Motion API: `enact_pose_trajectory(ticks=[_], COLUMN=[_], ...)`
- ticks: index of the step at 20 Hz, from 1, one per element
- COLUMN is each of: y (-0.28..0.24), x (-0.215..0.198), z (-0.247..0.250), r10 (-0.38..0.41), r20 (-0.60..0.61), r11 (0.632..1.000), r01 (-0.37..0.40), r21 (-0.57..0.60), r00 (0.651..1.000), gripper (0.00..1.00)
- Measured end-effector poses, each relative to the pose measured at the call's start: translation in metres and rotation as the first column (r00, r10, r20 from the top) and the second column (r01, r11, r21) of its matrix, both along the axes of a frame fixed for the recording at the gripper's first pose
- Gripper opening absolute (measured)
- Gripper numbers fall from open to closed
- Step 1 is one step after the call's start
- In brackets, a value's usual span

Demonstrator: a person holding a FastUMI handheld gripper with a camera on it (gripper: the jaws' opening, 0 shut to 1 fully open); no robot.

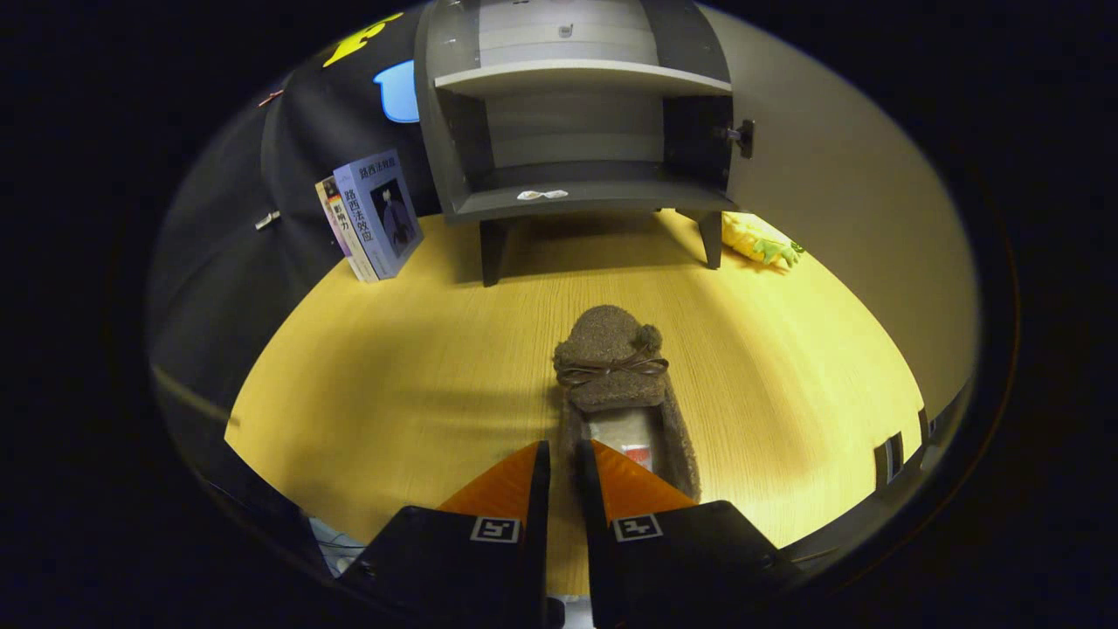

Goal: Open the shoe cabinet door, grab the shoes and put them into the shoe cabinet, then close the shoe cabinet door.

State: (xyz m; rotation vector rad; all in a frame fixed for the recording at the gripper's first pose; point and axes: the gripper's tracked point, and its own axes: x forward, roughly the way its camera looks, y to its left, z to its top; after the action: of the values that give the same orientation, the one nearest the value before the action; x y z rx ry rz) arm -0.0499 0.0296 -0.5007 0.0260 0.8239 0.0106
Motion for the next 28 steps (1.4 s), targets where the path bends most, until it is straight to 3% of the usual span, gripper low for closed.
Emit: enact_pose_trajectory(ticks=[5, 17, 18, 28], y=[-0.003, -0.006, -0.007, -0.004], x=[0.012, 0.067, 0.062, 0.055], z=[-0.029, -0.049, -0.047, -0.026], r10=[-0.003, -0.024, -0.023, -0.015], r20=[-0.051, -0.001, -0.004, -0.004], r11=[1.000, 1.000, 1.000, 1.000], r01=[0.002, 0.024, 0.023, 0.015], r21=[-0.009, 0.004, -0.001, 0.005], r00=[0.999, 1.000, 1.000, 1.000], gripper=[0.24, 0.24, 0.05, 0.05])
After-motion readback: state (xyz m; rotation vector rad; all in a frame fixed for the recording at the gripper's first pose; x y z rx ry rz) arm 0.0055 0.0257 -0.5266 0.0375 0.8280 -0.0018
